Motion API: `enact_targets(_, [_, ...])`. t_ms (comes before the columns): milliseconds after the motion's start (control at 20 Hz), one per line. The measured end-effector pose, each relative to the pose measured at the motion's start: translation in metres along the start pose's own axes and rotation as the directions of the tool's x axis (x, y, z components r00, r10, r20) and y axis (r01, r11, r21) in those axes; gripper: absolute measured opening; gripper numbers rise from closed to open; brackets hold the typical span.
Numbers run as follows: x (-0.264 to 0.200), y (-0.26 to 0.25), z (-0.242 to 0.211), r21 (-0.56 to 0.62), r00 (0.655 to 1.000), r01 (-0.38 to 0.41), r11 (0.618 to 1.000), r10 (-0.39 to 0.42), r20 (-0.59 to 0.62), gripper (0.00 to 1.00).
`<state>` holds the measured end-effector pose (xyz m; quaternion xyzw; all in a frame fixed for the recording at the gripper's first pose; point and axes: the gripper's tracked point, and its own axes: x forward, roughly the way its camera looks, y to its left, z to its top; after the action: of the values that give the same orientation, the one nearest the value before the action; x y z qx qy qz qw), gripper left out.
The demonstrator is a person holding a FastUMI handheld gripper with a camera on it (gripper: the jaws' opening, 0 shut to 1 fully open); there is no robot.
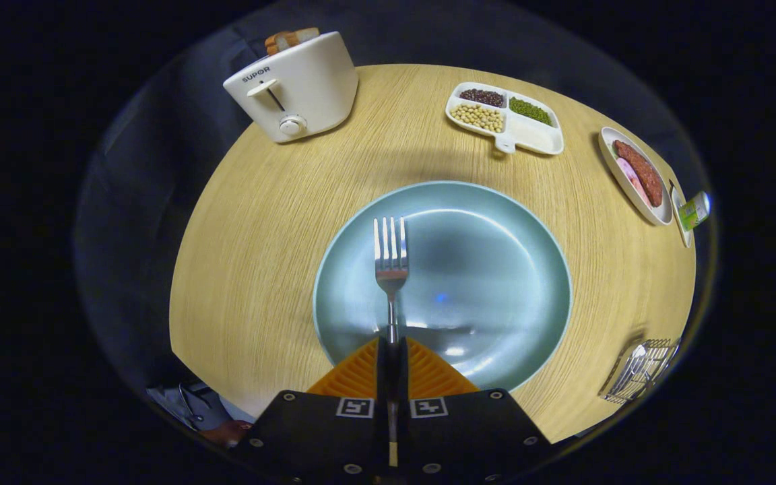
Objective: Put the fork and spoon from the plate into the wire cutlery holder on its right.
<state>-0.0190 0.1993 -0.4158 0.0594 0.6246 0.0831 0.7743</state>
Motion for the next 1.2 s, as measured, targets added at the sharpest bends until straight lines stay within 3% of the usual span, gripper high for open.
enact_targets(250, [-0.05,-0.041,0.0,0.065,0.997,0.008,0.998,-0.013,0.078,0.05])
enact_targets(600, [-0.118,-0.139,-0.035,0.162,0.986,0.091,0.983,-0.111,0.122,0.05])
enact_targets(950, [-0.155,-0.219,-0.095,0.274,0.979,0.147,0.95,-0.179,0.096,0.05])
enact_targets(1200, [-0.169,-0.246,-0.118,0.287,0.98,0.153,0.946,-0.184,0.081,0.05])
